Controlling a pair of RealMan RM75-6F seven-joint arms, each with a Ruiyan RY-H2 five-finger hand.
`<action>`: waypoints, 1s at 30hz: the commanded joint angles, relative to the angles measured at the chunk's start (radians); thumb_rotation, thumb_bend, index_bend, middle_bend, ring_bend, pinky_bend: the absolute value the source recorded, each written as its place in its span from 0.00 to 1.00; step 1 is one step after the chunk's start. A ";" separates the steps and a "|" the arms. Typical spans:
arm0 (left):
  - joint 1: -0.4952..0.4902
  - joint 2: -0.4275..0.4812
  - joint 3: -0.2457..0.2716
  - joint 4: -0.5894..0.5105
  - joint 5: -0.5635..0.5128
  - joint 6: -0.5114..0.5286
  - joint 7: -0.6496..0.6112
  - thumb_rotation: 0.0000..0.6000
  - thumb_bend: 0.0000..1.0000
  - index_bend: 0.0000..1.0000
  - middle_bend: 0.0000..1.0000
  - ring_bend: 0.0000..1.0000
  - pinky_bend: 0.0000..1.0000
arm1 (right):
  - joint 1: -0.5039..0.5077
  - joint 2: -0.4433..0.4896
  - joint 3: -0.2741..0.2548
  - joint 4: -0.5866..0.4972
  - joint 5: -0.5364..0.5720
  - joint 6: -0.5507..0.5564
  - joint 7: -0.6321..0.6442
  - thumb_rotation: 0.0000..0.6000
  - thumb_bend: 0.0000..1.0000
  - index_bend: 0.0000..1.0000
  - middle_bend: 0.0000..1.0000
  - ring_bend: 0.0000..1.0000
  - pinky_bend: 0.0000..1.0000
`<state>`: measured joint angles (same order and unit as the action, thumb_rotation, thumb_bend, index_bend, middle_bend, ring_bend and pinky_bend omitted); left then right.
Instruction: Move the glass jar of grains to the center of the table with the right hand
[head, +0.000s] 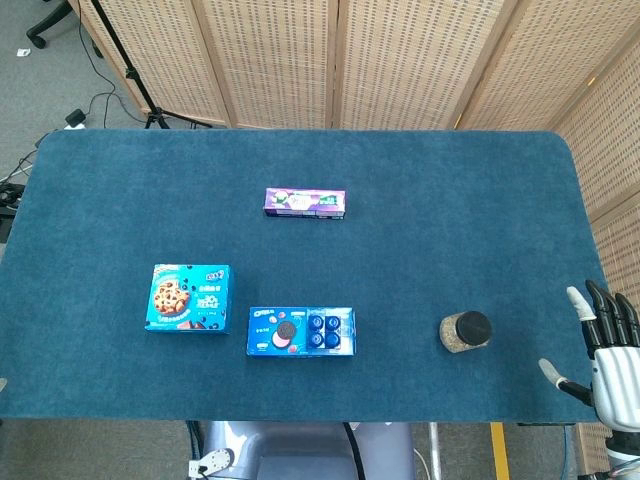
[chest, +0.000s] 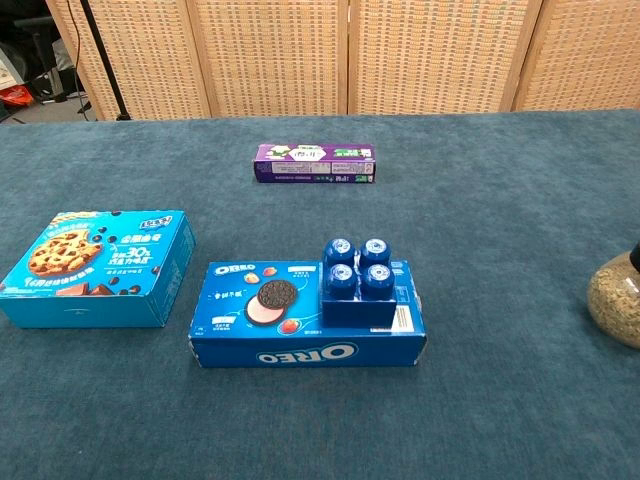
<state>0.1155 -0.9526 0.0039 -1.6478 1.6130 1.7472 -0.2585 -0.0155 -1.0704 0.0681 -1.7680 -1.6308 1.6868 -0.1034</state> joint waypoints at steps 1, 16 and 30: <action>-0.002 0.003 0.000 0.001 -0.002 -0.005 -0.005 1.00 0.00 0.00 0.00 0.00 0.00 | -0.006 0.004 0.002 -0.051 0.051 -0.031 -0.090 1.00 0.00 0.00 0.00 0.00 0.00; -0.014 0.002 -0.007 -0.012 -0.025 -0.036 0.014 1.00 0.00 0.00 0.00 0.00 0.00 | 0.071 -0.069 -0.029 0.146 -0.076 -0.104 0.206 1.00 0.00 0.00 0.00 0.00 0.00; -0.021 0.007 -0.020 -0.018 -0.052 -0.054 -0.002 1.00 0.00 0.00 0.00 0.00 0.00 | 0.144 -0.308 -0.055 0.392 -0.178 -0.153 0.061 1.00 0.00 0.00 0.00 0.00 0.00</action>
<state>0.0947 -0.9456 -0.0155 -1.6659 1.5618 1.6939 -0.2596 0.1013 -1.3080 0.0091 -1.4608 -1.7798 1.5385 0.0117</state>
